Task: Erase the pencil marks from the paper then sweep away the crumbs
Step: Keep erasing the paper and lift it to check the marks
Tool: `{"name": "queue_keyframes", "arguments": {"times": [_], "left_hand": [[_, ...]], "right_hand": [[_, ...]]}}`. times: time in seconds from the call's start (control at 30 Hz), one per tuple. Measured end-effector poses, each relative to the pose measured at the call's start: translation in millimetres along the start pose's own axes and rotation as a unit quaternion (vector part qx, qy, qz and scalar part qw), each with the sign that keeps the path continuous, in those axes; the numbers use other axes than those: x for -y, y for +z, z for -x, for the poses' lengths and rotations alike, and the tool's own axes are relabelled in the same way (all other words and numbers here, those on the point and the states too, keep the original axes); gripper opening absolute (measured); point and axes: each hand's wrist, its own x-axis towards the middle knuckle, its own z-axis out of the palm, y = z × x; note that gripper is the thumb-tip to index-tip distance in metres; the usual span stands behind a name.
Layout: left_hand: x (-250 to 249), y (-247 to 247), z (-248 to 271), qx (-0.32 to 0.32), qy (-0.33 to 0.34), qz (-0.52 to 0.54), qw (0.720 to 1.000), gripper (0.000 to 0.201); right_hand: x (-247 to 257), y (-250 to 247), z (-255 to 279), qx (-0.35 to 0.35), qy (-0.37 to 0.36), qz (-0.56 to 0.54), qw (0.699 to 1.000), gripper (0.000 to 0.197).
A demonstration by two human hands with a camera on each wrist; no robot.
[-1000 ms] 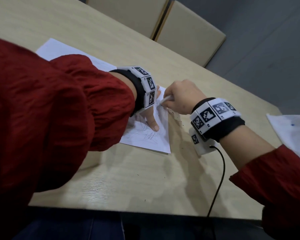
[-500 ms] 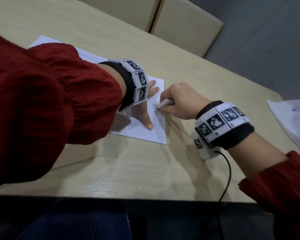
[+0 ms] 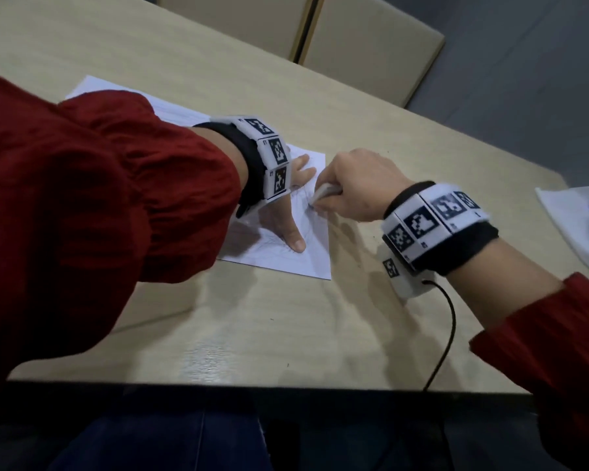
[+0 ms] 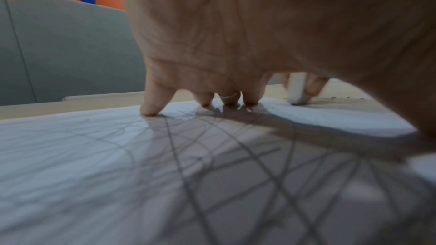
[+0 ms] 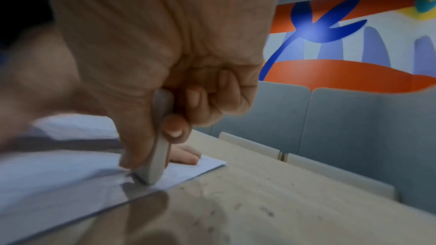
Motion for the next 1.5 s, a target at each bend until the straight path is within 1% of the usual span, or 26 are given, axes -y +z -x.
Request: {"name": "queue_keyframes", "arguments": {"times": [0.1, 0.2, 0.23, 0.33, 0.37, 0.43, 0.53, 0.57, 0.67, 0.73, 0.77, 0.8, 0.87, 0.9, 0.97, 1.07, 1.13, 1.2, 1.3, 1.33, 1.37, 1.4, 1.47, 1.5], "left_hand": [[-3.9, 1.2, 3.3, 0.004, -0.017, 0.017, 1.0, 0.137], [-4.4, 5.7, 4.4, -0.013, -0.016, 0.049, 0.999, 0.136], [-4.3, 6.1, 4.0, -0.016, -0.016, 0.04, 0.999, 0.138], [-1.9, 4.9, 3.9, -0.007, -0.012, 0.037, 0.999, 0.151], [-1.1, 4.0, 4.1, -0.005, -0.007, 0.042, 0.999, 0.151], [0.6, 2.1, 4.0, -0.001, -0.003, 0.039, 0.999, 0.152], [-1.4, 0.1, 5.6, -0.003, -0.001, 0.014, 1.0, 0.139], [-1.8, 0.5, 5.0, -0.007, -0.004, 0.015, 1.0, 0.138], [-2.7, 4.2, 5.6, -0.008, -0.012, 0.033, 0.999, 0.146], [-2.8, 4.8, 6.0, -0.007, -0.015, 0.033, 0.999, 0.147], [-2.1, 5.5, 5.1, -0.01, -0.014, 0.031, 0.999, 0.145], [-1.8, 4.6, 4.7, -0.012, -0.011, 0.034, 0.999, 0.144], [-0.1, 5.7, 2.9, -0.012, -0.002, 0.049, 0.999, 0.151], [0.1, 5.8, 2.8, -0.012, 0.002, 0.057, 0.998, 0.152], [0.5, 6.1, 1.3, -0.014, 0.011, 0.066, 0.998, 0.153], [0.4, 3.4, 3.4, -0.011, 0.005, 0.048, 0.999, 0.155], [-1.5, 4.9, 3.9, -0.019, -0.006, 0.028, 0.999, 0.147], [-2.8, 7.7, 3.1, -0.025, -0.015, 0.028, 0.999, 0.14], [-3.9, 5.0, 4.4, -0.013, -0.017, 0.026, 0.999, 0.14], [-4.1, 2.2, 6.0, -0.005, -0.019, 0.023, 1.0, 0.141], [-4.4, -0.3, 7.3, 0.001, -0.018, 0.019, 1.0, 0.141], [-5.0, -2.7, 8.9, 0.004, -0.014, 0.018, 1.0, 0.14], [-3.8, -3.5, 10.1, 0.005, -0.003, 0.027, 1.0, 0.138], [-2.4, -2.3, 9.4, 0.005, 0.003, 0.037, 0.999, 0.14]], "right_hand": [[3.5, -0.9, 31.8, 0.053, -0.041, -0.007, 0.998, 0.013], [0.6, -5.7, 39.0, 0.102, -0.05, -0.018, 0.993, 0.015], [-1.2, -8.0, 34.2, 0.095, -0.043, -0.017, 0.994, 0.015], [-6.5, -10.6, 3.3, -0.004, 0.017, -0.003, 1.0, 0.014], [-6.7, -9.7, -5.9, -0.021, 0.026, 0.006, 0.999, 0.013], [-5.3, -6.0, -14.8, -0.019, 0.028, 0.016, 0.999, 0.01], [-2.9, -4.3, -1.2, 0.005, 0.029, -0.022, 0.999, 0.01], [-2.2, -3.3, 8.5, 0.016, 0.017, -0.03, 0.999, 0.012], [0.2, -0.6, 33.8, 0.074, -0.028, -0.018, 0.997, 0.019], [-0.6, -4.0, 35.6, 0.098, -0.032, -0.012, 0.995, 0.018], [-2.0, -6.4, 29.6, 0.093, -0.028, -0.009, 0.995, 0.018], [-4.0, -8.4, 19.6, 0.068, -0.014, -0.006, 0.998, 0.017], [-7.7, -11.1, -6.0, -0.008, 0.027, 0.0, 1.0, 0.014], [-8.3, -11.0, -16.9, -0.033, 0.038, 0.005, 0.999, 0.014], [-7.6, -7.1, -28.2, -0.039, 0.04, 0.025, 0.998, 0.014], [-7.1, -2.9, -21.5, -0.028, 0.025, 0.038, 0.999, 0.014], [-6.0, -2.3, -6.1, -0.016, 0.013, 0.03, 0.999, 0.014], [-5.2, -2.7, 10.6, 0.021, -0.011, 0.024, 0.999, 0.016], [-4.0, -7.8, 26.6, 0.104, -0.034, 0.029, 0.994, 0.019], [-5.0, -10.8, 25.1, 0.118, -0.034, 0.028, 0.992, 0.019], [-6.3, -13.5, 20.3, 0.113, -0.031, 0.027, 0.993, 0.02], [-7.7, -14.4, 12.2, 0.087, -0.019, 0.027, 0.996, 0.021], [-8.4, -14.2, -8.7, 0.01, 0.013, 0.032, 0.999, 0.019], [-6.7, -13.5, -16.5, -0.01, 0.025, 0.037, 0.999, 0.017]]}}
